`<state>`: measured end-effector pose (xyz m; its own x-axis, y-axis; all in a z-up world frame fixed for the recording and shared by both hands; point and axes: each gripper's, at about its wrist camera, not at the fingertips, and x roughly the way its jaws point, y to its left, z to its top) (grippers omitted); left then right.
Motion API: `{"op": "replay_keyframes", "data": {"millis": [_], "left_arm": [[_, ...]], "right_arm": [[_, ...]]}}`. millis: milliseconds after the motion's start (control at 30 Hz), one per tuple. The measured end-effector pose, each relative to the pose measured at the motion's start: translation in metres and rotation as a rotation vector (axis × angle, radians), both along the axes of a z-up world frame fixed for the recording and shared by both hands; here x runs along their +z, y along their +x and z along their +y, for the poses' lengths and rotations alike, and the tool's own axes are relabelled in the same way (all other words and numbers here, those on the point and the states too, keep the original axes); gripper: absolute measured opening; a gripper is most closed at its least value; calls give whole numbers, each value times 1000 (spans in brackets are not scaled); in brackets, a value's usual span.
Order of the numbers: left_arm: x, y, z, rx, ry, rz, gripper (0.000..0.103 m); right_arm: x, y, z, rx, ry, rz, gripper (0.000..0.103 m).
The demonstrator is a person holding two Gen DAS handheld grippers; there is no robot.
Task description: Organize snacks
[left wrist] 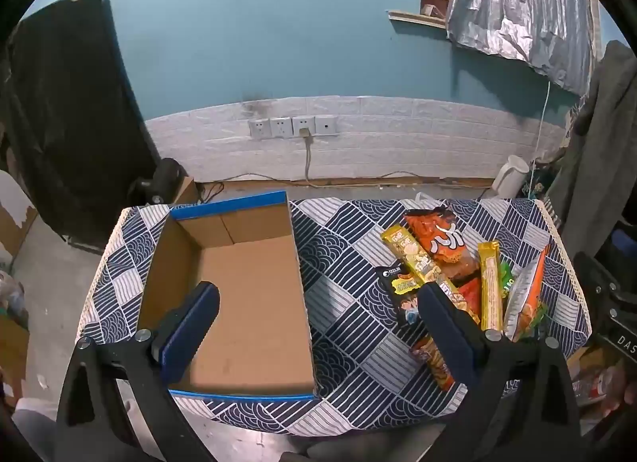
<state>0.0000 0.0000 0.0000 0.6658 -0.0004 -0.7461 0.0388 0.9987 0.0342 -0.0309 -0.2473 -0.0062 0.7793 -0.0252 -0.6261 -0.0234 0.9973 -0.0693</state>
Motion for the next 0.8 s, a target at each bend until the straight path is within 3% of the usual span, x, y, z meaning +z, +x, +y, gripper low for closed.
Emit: {"op": "replay_keyframes", "data": {"millis": [800], "left_arm": [[-7,-2,1,-1,4,11,101]], "right_arm": [[-4,2,-1,1,-6,15,93]]}}
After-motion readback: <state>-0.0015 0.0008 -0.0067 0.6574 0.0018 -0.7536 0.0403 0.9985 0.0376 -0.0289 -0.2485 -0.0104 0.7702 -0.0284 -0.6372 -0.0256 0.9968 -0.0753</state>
